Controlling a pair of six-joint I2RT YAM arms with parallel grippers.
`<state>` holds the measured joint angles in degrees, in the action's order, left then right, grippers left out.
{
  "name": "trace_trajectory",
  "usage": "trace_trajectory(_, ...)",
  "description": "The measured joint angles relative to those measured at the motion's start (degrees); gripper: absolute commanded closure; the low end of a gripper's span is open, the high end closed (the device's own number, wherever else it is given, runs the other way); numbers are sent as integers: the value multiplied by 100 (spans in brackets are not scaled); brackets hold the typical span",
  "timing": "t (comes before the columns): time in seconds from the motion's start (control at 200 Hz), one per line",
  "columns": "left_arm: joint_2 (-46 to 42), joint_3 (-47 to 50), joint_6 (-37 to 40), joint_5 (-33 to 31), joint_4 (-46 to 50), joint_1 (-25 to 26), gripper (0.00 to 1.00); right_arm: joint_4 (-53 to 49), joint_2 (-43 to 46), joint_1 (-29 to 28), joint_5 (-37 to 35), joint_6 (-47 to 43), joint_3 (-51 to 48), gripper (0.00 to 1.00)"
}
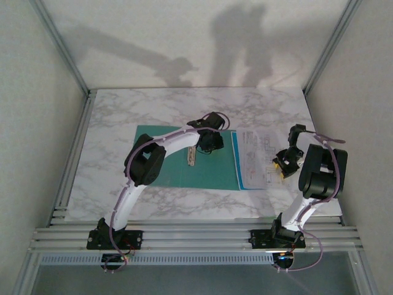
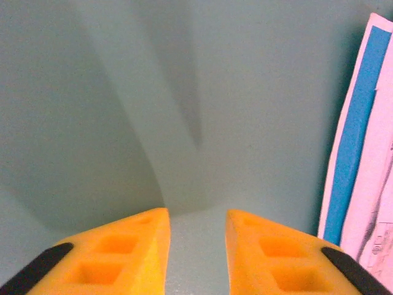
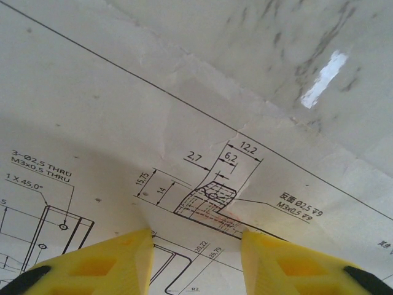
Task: Put the files into the folder
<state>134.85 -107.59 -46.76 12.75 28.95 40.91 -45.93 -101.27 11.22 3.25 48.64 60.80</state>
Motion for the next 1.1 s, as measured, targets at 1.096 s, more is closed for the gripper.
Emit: trace_trajectory(1.096,-1436,2229,203,-245,-216,-713,51,17,-17,-96,433,236,2,55)
